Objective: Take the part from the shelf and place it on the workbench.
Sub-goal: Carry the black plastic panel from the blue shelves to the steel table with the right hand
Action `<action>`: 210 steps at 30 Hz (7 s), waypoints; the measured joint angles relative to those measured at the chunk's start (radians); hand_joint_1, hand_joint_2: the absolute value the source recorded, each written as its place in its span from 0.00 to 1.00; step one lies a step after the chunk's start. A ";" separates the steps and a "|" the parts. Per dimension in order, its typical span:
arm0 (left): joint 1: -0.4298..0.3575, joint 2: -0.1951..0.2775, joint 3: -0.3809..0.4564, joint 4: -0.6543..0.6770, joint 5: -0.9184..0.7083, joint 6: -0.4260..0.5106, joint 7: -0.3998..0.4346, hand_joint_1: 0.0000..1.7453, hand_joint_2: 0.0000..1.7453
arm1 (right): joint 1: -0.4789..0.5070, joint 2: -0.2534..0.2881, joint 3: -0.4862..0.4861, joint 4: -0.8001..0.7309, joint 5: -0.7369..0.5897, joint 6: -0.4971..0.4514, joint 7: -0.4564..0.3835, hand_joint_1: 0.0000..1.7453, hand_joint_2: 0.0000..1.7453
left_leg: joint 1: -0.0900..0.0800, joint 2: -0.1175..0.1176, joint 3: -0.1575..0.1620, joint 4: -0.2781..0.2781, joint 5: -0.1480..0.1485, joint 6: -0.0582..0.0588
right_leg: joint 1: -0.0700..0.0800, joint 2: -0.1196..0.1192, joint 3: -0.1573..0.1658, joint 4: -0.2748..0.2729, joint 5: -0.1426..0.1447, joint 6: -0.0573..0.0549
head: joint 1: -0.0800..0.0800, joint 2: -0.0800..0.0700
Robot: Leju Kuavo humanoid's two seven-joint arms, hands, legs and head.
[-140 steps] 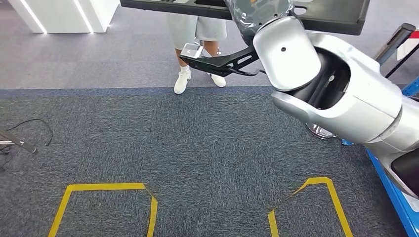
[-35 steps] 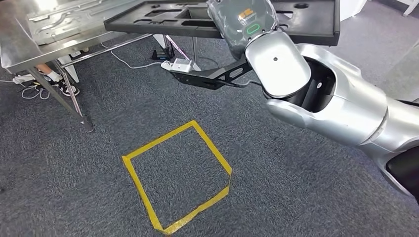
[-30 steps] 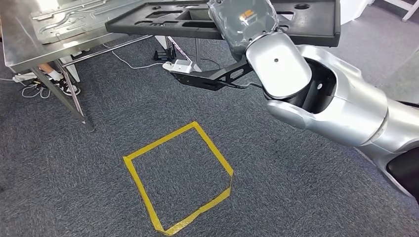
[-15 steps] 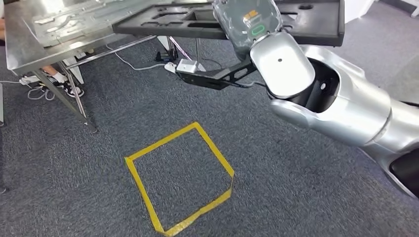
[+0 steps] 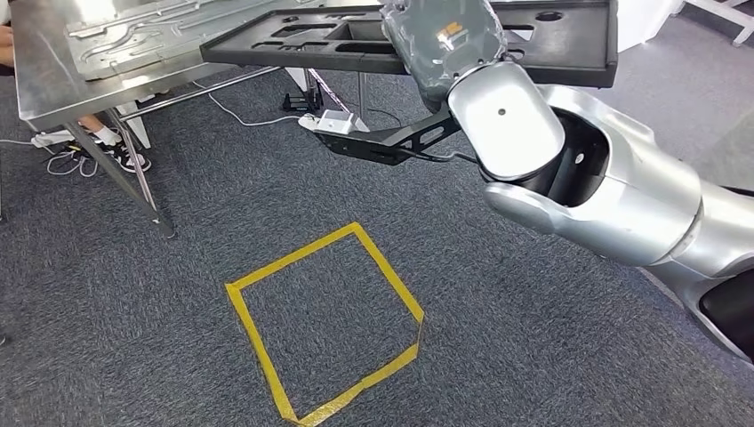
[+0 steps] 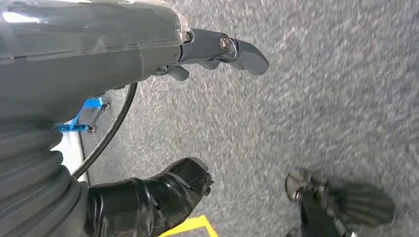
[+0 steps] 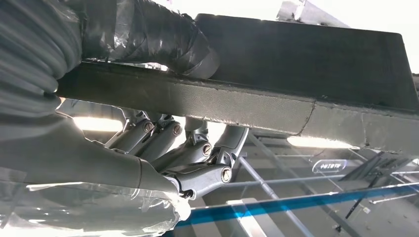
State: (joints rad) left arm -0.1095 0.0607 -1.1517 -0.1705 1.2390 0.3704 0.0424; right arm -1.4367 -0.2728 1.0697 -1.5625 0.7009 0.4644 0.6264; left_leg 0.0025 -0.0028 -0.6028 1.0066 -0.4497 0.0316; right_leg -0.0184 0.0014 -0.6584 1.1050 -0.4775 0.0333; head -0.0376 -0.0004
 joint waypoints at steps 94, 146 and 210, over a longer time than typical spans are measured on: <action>-0.001 0.010 0.003 0.000 -0.013 0.047 0.045 0.00 1.00 | 0.025 -0.009 0.024 0.002 0.014 0.016 -0.015 1.00 1.00 | -0.011 0.002 -0.015 0.002 0.020 0.012 | -0.004 0.006 0.081 0.023 -0.069 0.000 | 0.003 0.000; -0.004 0.009 0.003 0.000 -0.006 0.047 0.030 0.00 1.00 | 0.032 -0.002 0.054 0.017 0.025 0.029 -0.034 1.00 1.00 | 0.015 -0.006 -0.166 0.287 -0.088 -0.058 | -0.010 0.019 0.057 -0.072 0.023 -0.031 | -0.001 0.000; -0.001 0.010 -0.004 0.001 -0.026 0.047 0.038 0.00 1.00 | 0.039 -0.003 0.080 0.024 0.033 0.041 -0.047 1.00 1.00 | 0.016 0.001 -0.080 0.127 -0.008 -0.061 | -0.002 -0.004 0.051 -0.085 0.042 -0.036 | 0.000 0.000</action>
State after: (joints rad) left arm -0.1108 0.0707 -1.1556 -0.1694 1.2132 0.4177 0.0801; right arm -1.3975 -0.2762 1.1496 -1.5381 0.7336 0.5055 0.5790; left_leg 0.0189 -0.0018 -0.6827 1.1335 -0.4579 -0.0297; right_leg -0.0209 -0.0028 -0.6077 1.0201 -0.4352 -0.0031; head -0.0374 -0.0004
